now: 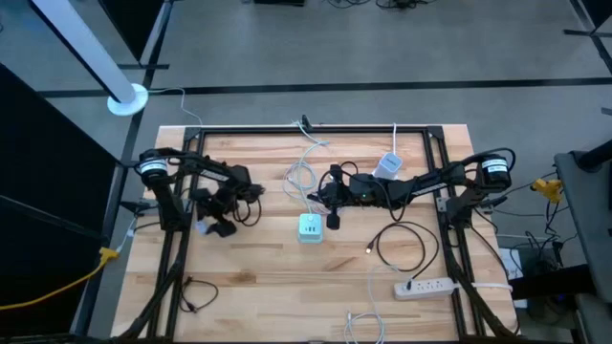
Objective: Insert USB
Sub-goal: Insert the blue charger cable into the white charger adapter
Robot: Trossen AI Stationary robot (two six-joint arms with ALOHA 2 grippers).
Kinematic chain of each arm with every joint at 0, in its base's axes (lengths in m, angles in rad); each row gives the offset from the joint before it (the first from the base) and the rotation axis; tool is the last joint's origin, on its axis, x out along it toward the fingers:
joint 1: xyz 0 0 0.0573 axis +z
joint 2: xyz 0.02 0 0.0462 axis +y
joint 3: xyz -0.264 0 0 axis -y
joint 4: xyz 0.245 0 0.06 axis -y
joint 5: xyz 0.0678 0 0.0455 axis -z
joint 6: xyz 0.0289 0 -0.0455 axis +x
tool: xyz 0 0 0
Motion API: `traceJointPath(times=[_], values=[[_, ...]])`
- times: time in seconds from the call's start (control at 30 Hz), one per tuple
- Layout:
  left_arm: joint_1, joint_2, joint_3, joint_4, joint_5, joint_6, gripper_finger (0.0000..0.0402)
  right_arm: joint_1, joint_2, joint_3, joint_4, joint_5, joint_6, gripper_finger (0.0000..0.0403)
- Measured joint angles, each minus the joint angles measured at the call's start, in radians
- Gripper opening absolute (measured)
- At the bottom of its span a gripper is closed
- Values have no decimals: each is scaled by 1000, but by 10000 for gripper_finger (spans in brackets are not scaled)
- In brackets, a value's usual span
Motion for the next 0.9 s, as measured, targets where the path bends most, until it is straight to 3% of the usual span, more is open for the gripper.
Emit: traceJointPath(times=[0.2,0.5,0.7,0.9], values=[[0,0,-35,34,6,-15,196,0,0,0,-1,0,0,0],[-3,0,-41,45,0,9,196,0,0,0,-1,0,-3,0],[-14,0,-25,38,-93,78,196,0,0,0,-1,0,-13,0],[-16,0,22,36,-120,104,196,0,0,0,-1,0,-13,0]])
